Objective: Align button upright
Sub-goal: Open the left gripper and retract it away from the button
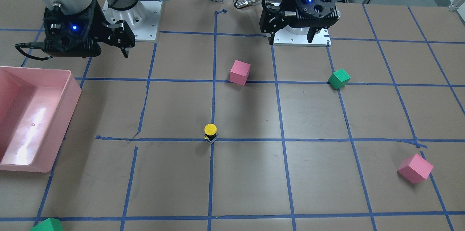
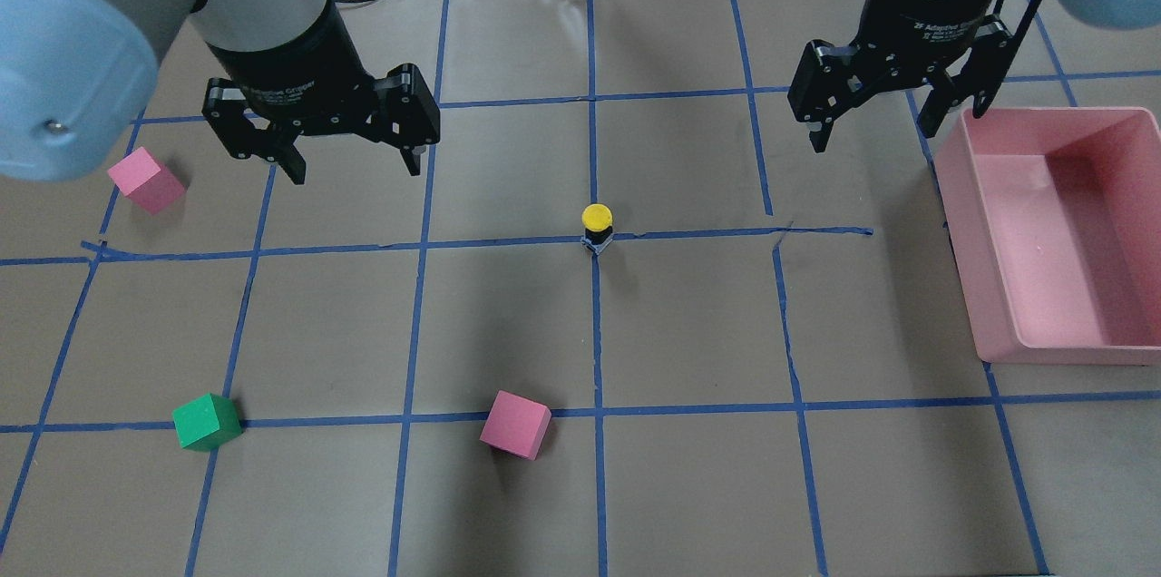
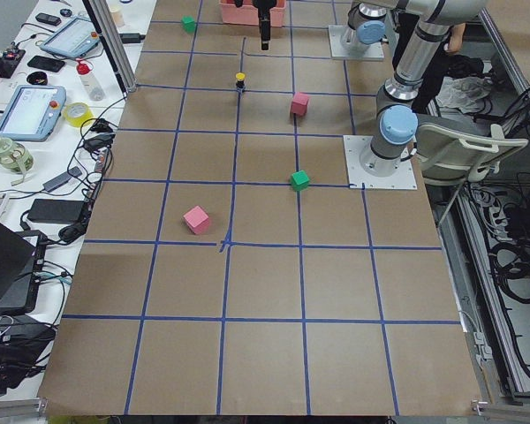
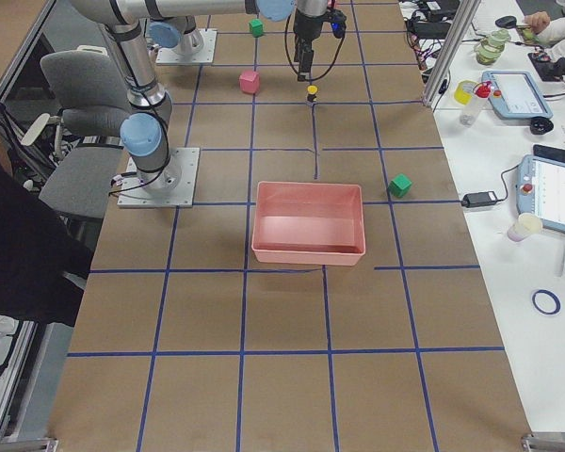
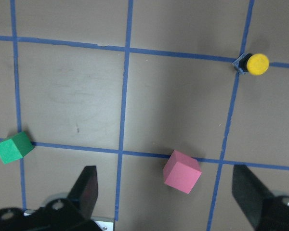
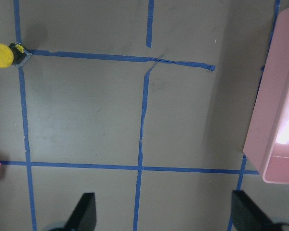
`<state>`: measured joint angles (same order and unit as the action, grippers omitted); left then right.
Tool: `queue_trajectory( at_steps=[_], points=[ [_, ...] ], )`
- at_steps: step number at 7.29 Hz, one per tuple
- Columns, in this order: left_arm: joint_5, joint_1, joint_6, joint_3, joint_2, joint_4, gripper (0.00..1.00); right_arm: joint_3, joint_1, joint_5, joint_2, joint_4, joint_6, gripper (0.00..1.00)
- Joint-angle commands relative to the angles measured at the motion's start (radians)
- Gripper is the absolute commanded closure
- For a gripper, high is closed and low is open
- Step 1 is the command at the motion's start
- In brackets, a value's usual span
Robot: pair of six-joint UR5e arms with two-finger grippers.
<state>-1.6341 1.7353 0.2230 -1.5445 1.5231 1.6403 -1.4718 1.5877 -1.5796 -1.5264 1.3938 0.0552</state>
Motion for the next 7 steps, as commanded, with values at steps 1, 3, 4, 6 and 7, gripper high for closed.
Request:
queue_trajectory(
  at_steps=[1, 3, 4, 6, 7],
  points=[
    [-0.007, -0.013, -0.077, -0.071, -0.017, -0.196, 0.05, 0.013, 0.000, 0.102, 0.000, 0.031, 0.002, 0.00],
    [0.005, -0.069, -0.096, -0.056, -0.006, -0.252, 0.00, 0.010, -0.002, 0.095, 0.000, 0.033, 0.002, 0.00],
    [0.008, -0.077, -0.102, -0.057, -0.006, -0.252, 0.00, 0.008, -0.002, 0.095, 0.000, 0.033, 0.000, 0.00],
    [0.045, -0.088, -0.105, -0.058, -0.008, -0.252, 0.00, 0.008, -0.002, 0.093, 0.000, 0.031, 0.000, 0.00],
    [0.046, -0.100, -0.105, -0.058, -0.009, -0.252, 0.00, 0.008, 0.000, 0.093, -0.001, 0.031, -0.001, 0.00]
  ],
)
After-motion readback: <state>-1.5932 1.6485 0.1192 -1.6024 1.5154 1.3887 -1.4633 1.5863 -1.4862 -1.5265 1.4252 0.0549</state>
